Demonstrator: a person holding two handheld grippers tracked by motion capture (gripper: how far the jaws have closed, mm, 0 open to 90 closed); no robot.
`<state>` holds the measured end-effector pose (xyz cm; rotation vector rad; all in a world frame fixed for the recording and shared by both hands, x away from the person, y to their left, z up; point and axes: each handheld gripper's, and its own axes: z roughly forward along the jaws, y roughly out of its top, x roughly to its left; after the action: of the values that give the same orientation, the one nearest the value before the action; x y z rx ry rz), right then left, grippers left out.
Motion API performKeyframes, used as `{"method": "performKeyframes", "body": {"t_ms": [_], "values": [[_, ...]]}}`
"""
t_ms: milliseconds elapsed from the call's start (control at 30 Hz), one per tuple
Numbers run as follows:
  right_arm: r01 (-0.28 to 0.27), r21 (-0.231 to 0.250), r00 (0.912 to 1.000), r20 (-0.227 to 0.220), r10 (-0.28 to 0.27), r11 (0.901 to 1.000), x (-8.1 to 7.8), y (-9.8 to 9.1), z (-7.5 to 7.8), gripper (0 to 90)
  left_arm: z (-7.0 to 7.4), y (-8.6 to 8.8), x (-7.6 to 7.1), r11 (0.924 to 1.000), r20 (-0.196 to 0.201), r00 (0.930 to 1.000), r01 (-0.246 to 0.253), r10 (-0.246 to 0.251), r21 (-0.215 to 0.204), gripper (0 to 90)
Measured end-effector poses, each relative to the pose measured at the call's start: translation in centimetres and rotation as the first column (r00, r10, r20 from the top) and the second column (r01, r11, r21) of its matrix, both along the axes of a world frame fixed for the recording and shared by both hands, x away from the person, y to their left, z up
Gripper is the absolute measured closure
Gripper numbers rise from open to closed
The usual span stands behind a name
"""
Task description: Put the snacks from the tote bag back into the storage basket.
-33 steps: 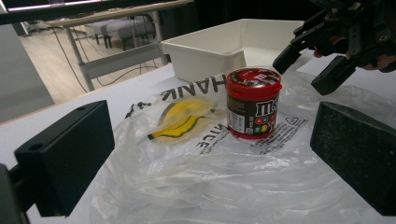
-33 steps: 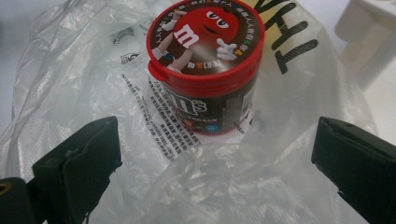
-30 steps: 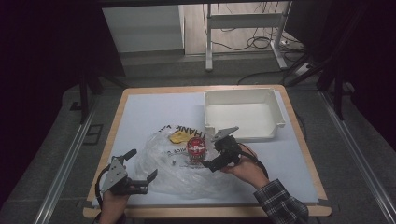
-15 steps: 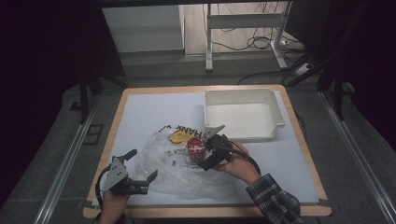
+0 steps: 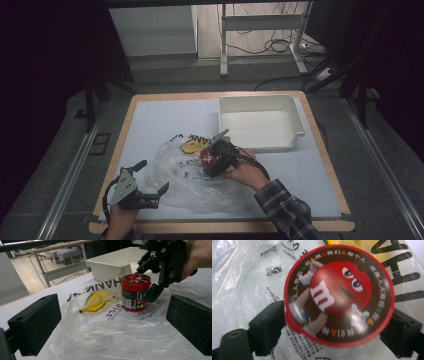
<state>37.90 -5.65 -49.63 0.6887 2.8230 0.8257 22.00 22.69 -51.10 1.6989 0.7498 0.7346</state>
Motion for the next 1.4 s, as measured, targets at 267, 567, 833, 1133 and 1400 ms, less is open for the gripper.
{"method": "performKeyframes", "body": {"t_ms": [267,567,833,1133,1400], "values": [[0.001,-0.033,0.9998,-0.018,-0.002,0.9995,0.7,1.1,-0.4,15.8,0.0,0.0,0.0,1.0,-0.002,1.0,0.0,0.0,0.004,0.0],[0.01,-0.101,0.9999,-0.012,-0.011,0.9949,1.1,2.2,-1.1,22.0,0.0,0.0,0.0,1.0,-0.001,1.0,-0.001,0.001,0.005,0.0],[0.007,-0.129,1.0,-0.003,-0.008,0.9916,1.0,2.3,-0.8,25.3,0.0,0.0,0.0,1.0,0.0,1.0,-0.001,0.001,0.005,0.0],[0.012,-0.122,0.9999,0.001,-0.012,0.9925,0.7,2.2,-0.4,25.5,0.0,0.0,0.0,1.0,0.0,1.0,-0.002,0.002,0.005,0.0],[-0.003,-0.118,0.9999,0.014,0.005,0.993,0.0,2.1,0.8,25.6,0.0,0.0,0.0,1.0,0.001,1.0,-0.003,0.003,0.004,0.0]]}}
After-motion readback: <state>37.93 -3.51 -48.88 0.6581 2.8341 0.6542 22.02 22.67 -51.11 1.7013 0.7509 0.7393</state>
